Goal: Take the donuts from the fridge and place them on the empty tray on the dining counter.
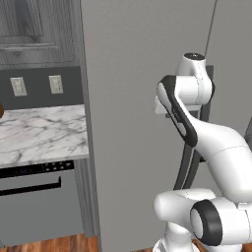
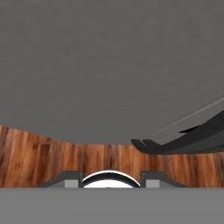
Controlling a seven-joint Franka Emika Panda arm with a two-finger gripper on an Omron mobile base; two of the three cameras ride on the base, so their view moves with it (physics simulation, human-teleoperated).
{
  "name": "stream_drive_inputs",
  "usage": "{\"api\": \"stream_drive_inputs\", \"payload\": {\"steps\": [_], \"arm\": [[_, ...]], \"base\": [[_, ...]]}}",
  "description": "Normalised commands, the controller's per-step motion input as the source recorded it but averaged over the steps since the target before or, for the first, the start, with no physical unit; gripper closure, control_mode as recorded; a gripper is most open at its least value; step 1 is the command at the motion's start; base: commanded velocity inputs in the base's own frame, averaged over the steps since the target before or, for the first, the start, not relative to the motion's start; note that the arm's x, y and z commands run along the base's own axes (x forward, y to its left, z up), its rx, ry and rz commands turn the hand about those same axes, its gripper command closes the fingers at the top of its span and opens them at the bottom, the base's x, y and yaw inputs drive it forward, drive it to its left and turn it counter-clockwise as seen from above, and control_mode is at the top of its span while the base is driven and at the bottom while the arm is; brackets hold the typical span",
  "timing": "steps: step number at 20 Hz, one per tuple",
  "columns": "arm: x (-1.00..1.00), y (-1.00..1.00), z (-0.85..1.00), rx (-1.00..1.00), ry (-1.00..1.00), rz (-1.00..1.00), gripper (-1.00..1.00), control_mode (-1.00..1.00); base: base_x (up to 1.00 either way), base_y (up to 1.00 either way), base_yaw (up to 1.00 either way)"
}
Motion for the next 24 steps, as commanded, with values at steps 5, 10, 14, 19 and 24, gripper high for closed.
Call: {"api": "stream_drive_inputs", "payload": {"steps": [5,10,14,19,24], "arm": [[0.0,0.0,0.0,0.0,0.0,0.0,-1.0,-1.0],[-0.73,-0.02,-0.05,0.0,-0.16,0.0,-1.0,-1.0],[-1.0,0.0,-0.08,0.0,-0.47,0.0,-1.0,-1.0],[-0.56,0.0,-0.16,0.0,-0.41,0.0,-1.0,-1.0],[-0.22,0.0,-0.01,0.0,-0.39,0.0,-1.0,-1.0]], "base": [[0.0,0.0,0.0],[0.0,0.0,0.0],[0.0,0.0,0.0],[0.0,0.0,0.0],[0.0,0.0,0.0]]}}
